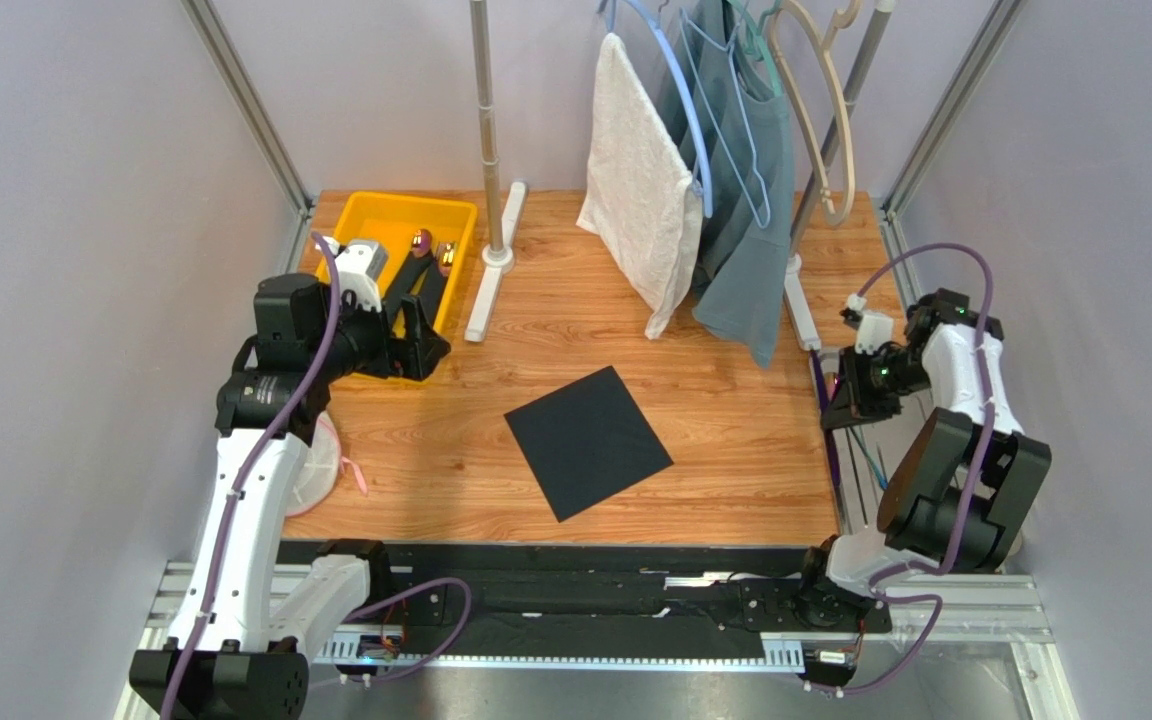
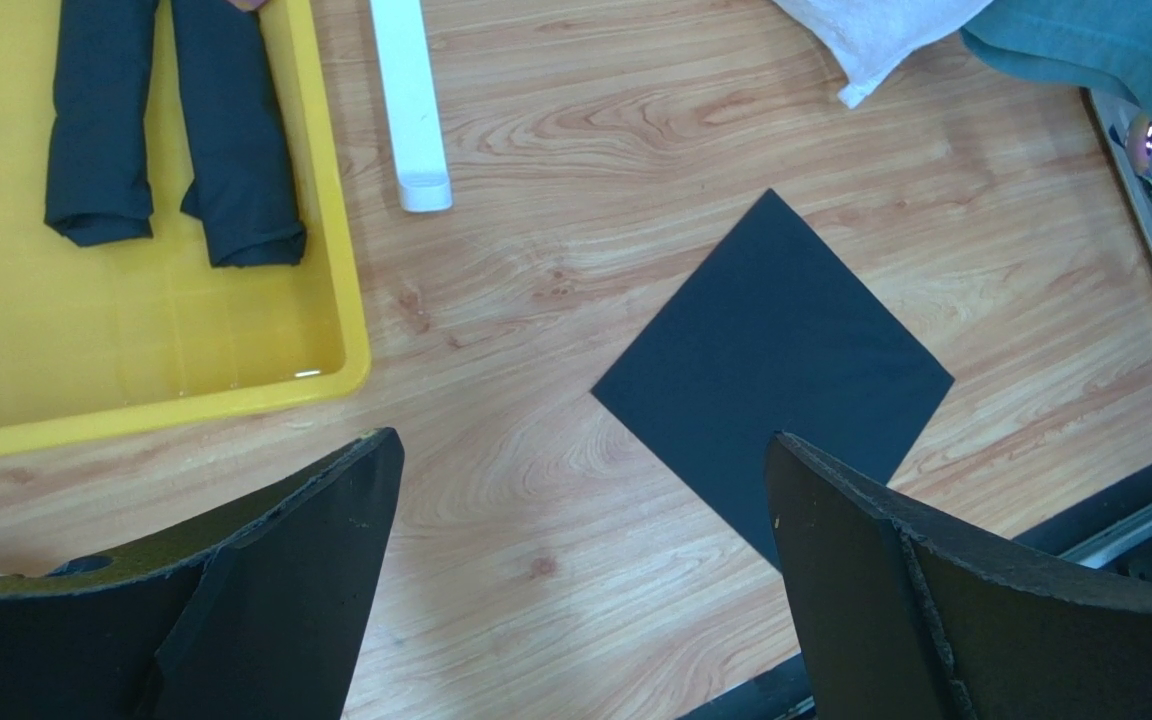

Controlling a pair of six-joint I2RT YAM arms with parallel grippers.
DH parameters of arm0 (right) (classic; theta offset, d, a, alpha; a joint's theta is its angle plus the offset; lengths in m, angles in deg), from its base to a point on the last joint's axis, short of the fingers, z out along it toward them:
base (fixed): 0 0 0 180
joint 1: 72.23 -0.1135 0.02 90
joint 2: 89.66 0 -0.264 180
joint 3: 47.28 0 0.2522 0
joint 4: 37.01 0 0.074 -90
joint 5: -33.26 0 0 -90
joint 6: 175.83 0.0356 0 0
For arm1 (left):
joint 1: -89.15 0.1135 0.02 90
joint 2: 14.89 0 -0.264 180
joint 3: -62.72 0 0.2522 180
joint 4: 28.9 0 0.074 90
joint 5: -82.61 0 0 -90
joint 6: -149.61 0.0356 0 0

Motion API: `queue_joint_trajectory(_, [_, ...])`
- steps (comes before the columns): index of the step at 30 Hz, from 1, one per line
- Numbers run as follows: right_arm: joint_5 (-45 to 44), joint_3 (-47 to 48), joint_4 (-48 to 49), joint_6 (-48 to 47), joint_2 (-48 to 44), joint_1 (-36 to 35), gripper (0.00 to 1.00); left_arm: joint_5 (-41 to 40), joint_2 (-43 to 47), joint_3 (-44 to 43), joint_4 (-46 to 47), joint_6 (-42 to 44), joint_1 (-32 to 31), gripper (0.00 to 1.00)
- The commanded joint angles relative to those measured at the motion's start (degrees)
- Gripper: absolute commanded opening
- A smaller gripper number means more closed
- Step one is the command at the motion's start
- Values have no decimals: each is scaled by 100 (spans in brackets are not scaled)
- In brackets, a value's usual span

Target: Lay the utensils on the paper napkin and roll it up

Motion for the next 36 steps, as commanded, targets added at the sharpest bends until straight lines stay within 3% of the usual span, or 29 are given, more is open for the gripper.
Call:
queue_joint_trajectory(1, [88,-246,477,840,-462,-681,0,65,78,131,311,-138,3,99])
queue_joint_trajectory(10, [202,-641,1110,2194,-586,-2079,0,-14,289,404,435,-226,3,99])
queue_joint_trajectory(20, [-360,-765,2024,3407,-525,-4381,0,29,351,562,453,-314,3,99])
queue_joint_trajectory(26, [-518,-300,2323,4040,-86,-5373,0,82,377,606,453,-437,3,99])
queue_joint_trajectory(35, [-1819,1141,1981,5130,1154,-6421,0,195,421,922,646,-561,3,99])
queue_joint_trajectory(36, [-1880,1282,1963,5183,1267,-6439,0,423,387,949,707,-456,3,93])
